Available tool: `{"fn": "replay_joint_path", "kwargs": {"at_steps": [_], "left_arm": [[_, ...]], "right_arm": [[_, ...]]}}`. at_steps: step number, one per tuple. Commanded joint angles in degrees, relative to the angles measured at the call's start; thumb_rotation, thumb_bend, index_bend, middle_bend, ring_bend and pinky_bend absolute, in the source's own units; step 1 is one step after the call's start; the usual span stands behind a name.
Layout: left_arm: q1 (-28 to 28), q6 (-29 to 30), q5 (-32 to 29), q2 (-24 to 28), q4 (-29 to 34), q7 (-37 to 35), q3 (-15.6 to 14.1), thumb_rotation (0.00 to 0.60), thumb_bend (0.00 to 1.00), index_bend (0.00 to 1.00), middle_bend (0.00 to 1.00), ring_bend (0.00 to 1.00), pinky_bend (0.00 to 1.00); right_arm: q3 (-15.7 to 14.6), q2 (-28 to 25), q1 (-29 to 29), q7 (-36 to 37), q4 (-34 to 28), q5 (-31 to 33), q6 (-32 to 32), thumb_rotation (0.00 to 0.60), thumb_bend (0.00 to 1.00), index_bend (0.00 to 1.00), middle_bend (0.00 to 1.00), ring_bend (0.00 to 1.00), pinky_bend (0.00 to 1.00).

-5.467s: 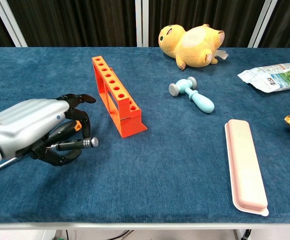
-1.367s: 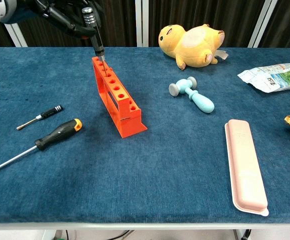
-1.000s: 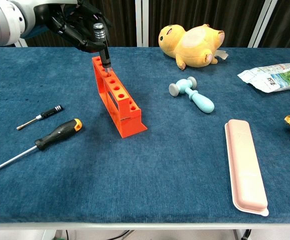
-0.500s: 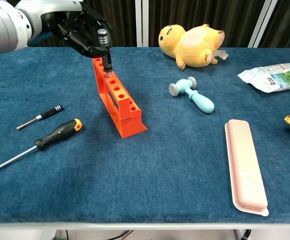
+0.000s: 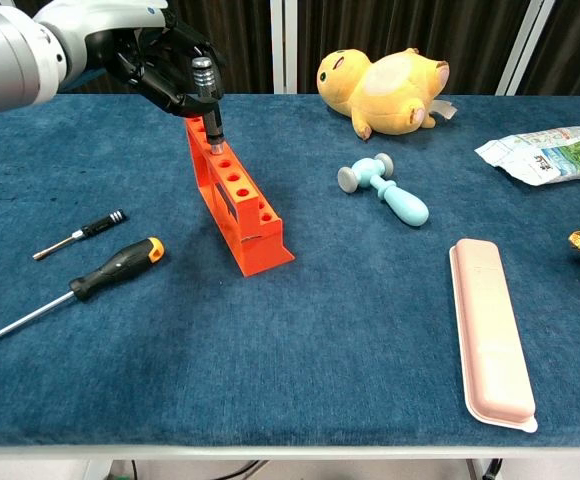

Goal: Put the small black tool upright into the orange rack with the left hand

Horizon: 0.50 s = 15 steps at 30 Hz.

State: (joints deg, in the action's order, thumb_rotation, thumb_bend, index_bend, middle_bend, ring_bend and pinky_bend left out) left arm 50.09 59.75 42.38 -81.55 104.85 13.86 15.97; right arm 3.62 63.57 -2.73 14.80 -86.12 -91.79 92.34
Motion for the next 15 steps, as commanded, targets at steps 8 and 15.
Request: {"fn": "replay_joint_path", "kwargs": {"at_steps": [8, 15], "left_arm": [[-0.42, 0.78, 1.03, -0.05, -0.08, 0.82, -0.39, 0.6, 0.35, 0.6, 0.15, 0.0, 0.14], [-0.52, 0.26, 1.15, -0.02, -0.1, 1.15, -0.74, 0.6, 0.35, 0.6, 0.14, 0.0, 0.14]], "right_arm": [[-0.03, 0.1, -0.05, -0.31, -0.07, -0.01, -0.1, 0.6, 0.38, 0.0, 0.0, 0.0, 0.0], [-0.15, 0.13, -0.15, -0.55, -0.15, -0.13, -0.34, 0.6, 0.38, 0.0, 0.0, 0.0, 0.0]]}}
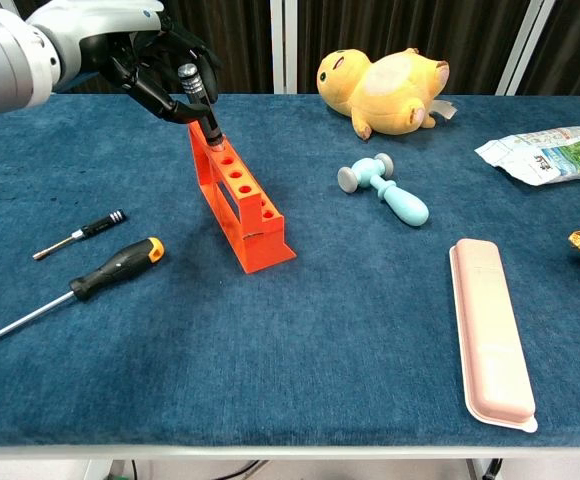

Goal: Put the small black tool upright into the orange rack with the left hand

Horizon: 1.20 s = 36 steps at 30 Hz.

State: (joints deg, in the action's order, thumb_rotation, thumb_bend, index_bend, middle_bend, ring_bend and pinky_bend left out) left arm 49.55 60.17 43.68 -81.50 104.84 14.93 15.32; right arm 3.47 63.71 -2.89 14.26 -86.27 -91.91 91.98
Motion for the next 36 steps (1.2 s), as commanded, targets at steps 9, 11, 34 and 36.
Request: {"fn": "replay_joint_path", "kwargs": {"at_steps": [9, 11, 34, 36], "left_arm": [[0.3, -1.09, -0.64, -0.74, -0.95, 0.19, -0.15, 0.6, 0.35, 0.55, 0.14, 0.0, 0.14], [0.36, -1.59, -0.7, -0.68, -0.89, -0.08, -0.06, 0.6, 0.35, 0.48, 0.14, 0.0, 0.14], [-4.3, 3.05, 8.77, 1.52, 1.85, -3.47, -1.06, 0.517, 0.16, 0.06, 0.07, 0.0, 0.14], [-5.2, 3.83, 8.35, 2.48, 2.63, -2.14, -2.09, 0.463, 0.15, 0.1, 0.07, 0.0, 0.14]], "right_arm": [[0.05, -0.05, 0.0, 0.25, 0.05, 0.12, 0.0, 0.6, 0.38, 0.0, 0.0, 0.0, 0.0], [0.06, -0.05, -0.03, 0.29, 0.09, 0.2, -0.1, 0.6, 0.38, 0.0, 0.0, 0.0, 0.0], [0.18, -0.18, -0.03, 0.73, 0.14, 0.53, -0.19, 0.6, 0.38, 0.0, 0.0, 0.0, 0.0], [0.15, -0.23, 0.01, 0.84, 0.08, 0.43, -0.1, 0.6, 0.38, 0.0, 0.0, 0.0, 0.0]]}}
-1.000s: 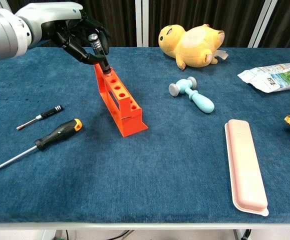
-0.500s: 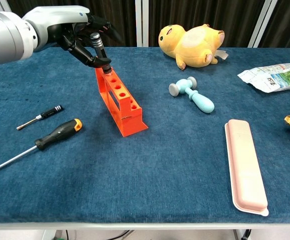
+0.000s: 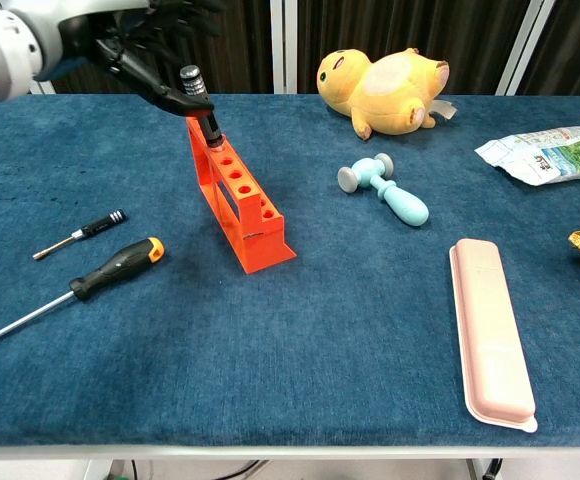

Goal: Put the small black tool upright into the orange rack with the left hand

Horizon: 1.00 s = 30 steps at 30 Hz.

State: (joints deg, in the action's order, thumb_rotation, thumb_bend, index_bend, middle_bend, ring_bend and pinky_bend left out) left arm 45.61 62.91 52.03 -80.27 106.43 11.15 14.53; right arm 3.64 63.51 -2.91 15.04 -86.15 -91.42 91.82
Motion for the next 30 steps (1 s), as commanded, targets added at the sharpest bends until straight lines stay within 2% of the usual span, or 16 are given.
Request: {"fn": "replay_joint_path", "kwargs": {"at_steps": [1, 4, 8, 13, 20, 30], "left_arm": [[-1.75, 1.32, -0.16, 1.73, 1.31, 2.09, -1.87, 0.449, 0.14, 0.14, 0.07, 0.0, 0.14], [-2.79, 1.11, -0.81, 2.43, 1.46, 1.7, -2.68, 0.449, 0.15, 0.26, 0.07, 0.0, 0.14], [-3.94, -0.81, -1.96, 2.71, 1.06, -2.86, -1.78, 0.457, 0.21, 0.34, 0.07, 0.0, 0.14], [-4.09, -1.37, -1.32, 1.79, -0.21, -3.89, -1.42, 0.534, 0.29, 0.43, 0.09, 0.0, 0.14], [-3.35, -0.59, -1.61, -0.06, -0.8, -1.51, -0.92, 0.595, 0.33, 0.49, 0.1, 0.0, 0.14], [-1.52, -0.51, -4.42, -0.55, 0.67, 1.68, 1.19, 0.599, 0.34, 0.51, 0.12, 0.0, 0.14]], "right_arm": [[-0.03, -0.04, 0.05, 0.09, -0.06, -0.13, 0.16, 0.6, 0.38, 0.0, 0.0, 0.0, 0.0], [-0.1, -0.04, 0.1, 0.09, -0.09, -0.26, 0.24, 0.6, 0.38, 0.0, 0.0, 0.0, 0.0], [-0.24, -0.05, 0.13, 0.0, -0.18, -0.5, 0.3, 0.6, 0.38, 0.0, 0.0, 0.0, 0.0], [-0.26, 0.0, 0.1, -0.06, -0.16, -0.47, 0.19, 0.6, 0.38, 0.0, 0.0, 0.0, 0.0], [-0.17, -0.07, -0.06, 0.18, -0.05, -0.16, -0.22, 0.6, 0.38, 0.0, 0.0, 0.0, 0.0], [-0.14, -0.04, -0.19, 0.17, -0.01, -0.01, -0.52, 0.6, 0.38, 0.0, 0.0, 0.0, 0.0]]}}
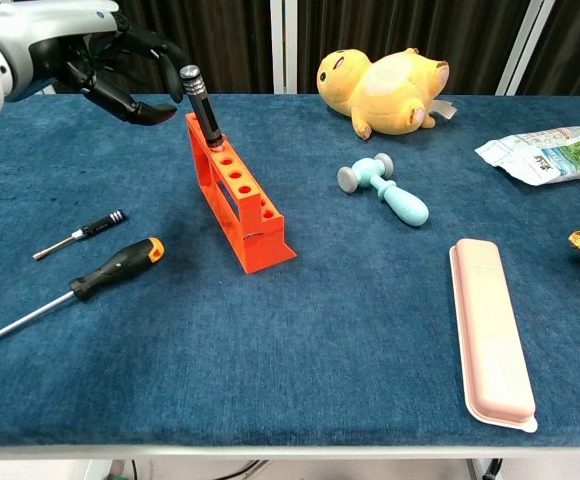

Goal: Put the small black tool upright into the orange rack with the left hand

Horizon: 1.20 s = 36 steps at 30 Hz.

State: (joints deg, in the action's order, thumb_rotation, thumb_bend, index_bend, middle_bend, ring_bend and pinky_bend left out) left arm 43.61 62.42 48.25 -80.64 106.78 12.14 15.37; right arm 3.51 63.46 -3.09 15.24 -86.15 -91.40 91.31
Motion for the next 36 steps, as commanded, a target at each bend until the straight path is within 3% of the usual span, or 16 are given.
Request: {"fn": "replay_joint_path", "kwargs": {"at_steps": [1, 17, 25, 28, 31, 36], "left_arm": [[0.7, -0.09, -1.08, -0.27, 0.5, 1.05, 0.47, 0.599, 0.33, 0.51, 0.12, 0.0, 0.14], [2.85, 1.21, -5.18, -1.82, 1.14, 4.97, 1.66, 0.598, 0.33, 0.51, 0.12, 0.0, 0.14], [0.73, 3.01, -2.67, 0.28, 3.0, 4.12, 0.41, 0.594, 0.33, 0.46, 0.12, 0.0, 0.14], [-1.68, 4.82, 0.86, 2.39, 4.6, 3.17, -1.36, 0.594, 0.33, 0.42, 0.12, 0.02, 0.14], [-5.73, 8.07, 8.0, 5.06, 5.76, 1.48, -4.99, 0.597, 0.32, 0.38, 0.14, 0.02, 0.14], [-15.19, 19.99, 25.51, 6.71, 0.82, -0.64, -13.72, 0.598, 0.29, 0.32, 0.14, 0.02, 0.14]], "right_arm": [[-0.01, 0.0, 0.01, -0.04, -0.03, -0.03, 0.02, 0.6, 0.38, 0.0, 0.0, 0.0, 0.0], [0.12, -0.16, 0.07, 0.54, 0.15, 0.21, 0.12, 0.6, 0.38, 0.0, 0.0, 0.0, 0.0], [0.14, -0.13, 0.06, 0.51, 0.21, 0.25, 0.09, 0.6, 0.39, 0.0, 0.0, 0.0, 0.0], [0.07, -0.13, 0.17, 0.41, 0.12, 0.0, 0.39, 0.6, 0.39, 0.0, 0.0, 0.0, 0.0], [0.01, -0.13, 0.35, 0.31, 0.04, -0.29, 0.88, 0.6, 0.39, 0.0, 0.0, 0.0, 0.0], [-0.18, -0.01, 0.56, -0.24, -0.12, -0.83, 1.44, 0.6, 0.39, 0.0, 0.0, 0.0, 0.0]]}}
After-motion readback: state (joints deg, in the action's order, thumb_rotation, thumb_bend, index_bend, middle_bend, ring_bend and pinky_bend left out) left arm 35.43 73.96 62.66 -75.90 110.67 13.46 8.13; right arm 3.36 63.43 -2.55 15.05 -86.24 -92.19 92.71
